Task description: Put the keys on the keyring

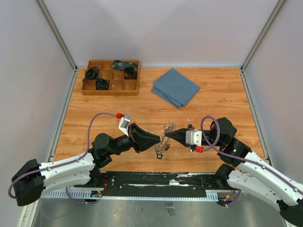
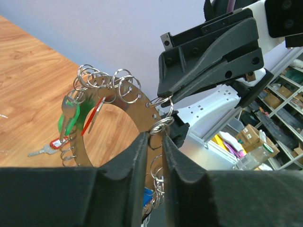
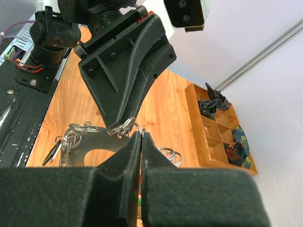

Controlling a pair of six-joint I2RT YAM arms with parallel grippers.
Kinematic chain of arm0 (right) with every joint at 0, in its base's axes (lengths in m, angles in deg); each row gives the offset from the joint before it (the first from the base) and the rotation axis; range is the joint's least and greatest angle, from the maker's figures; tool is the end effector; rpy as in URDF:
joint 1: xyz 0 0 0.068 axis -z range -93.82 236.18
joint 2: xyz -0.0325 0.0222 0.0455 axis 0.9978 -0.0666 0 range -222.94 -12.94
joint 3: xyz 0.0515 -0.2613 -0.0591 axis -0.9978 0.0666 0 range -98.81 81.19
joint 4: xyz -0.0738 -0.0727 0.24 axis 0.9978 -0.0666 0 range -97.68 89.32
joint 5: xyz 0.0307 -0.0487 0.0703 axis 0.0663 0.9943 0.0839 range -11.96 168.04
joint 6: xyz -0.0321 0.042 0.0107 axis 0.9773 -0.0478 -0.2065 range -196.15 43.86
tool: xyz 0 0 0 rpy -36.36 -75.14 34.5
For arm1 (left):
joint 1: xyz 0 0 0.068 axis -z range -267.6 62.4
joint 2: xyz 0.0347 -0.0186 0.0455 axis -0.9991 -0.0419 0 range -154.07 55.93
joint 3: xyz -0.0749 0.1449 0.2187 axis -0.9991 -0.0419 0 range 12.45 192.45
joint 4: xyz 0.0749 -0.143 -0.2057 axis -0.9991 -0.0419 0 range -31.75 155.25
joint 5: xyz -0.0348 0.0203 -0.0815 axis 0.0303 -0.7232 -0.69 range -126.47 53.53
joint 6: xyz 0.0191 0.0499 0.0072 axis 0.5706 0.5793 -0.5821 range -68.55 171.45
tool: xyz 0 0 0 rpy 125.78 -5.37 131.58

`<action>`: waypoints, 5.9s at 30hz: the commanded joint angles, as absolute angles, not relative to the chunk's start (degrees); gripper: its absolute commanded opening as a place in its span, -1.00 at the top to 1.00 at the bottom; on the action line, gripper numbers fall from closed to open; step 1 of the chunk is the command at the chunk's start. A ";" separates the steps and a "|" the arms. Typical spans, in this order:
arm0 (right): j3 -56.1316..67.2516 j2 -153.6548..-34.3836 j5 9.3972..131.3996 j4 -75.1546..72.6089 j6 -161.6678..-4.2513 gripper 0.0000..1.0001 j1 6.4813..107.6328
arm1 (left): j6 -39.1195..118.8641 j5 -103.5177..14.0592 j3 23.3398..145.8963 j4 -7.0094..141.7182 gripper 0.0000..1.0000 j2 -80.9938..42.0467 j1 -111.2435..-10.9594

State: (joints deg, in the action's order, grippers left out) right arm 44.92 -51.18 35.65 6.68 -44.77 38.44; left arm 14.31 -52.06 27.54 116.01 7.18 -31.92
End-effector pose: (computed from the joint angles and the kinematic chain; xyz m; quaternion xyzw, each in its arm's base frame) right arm 0.0893 0.1341 0.3378 -0.6058 0.3136 0.3390 0.6479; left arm 0.0974 -0.1595 0.2580 0.2025 0.5634 -0.6328 0.4911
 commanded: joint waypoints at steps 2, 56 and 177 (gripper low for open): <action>42.33 -50.38 36.47 9.28 -43.52 1.00 37.39 | 13.99 -53.21 29.02 120.27 0.66 7.01 -32.14; 27.62 -64.42 44.99 -15.87 -51.28 0.38 35.00 | 71.11 -56.30 55.44 68.07 0.99 6.70 -32.16; 26.20 -69.92 52.98 -13.95 -54.10 0.89 29.32 | 79.66 -59.60 70.08 45.05 0.99 0.12 -32.18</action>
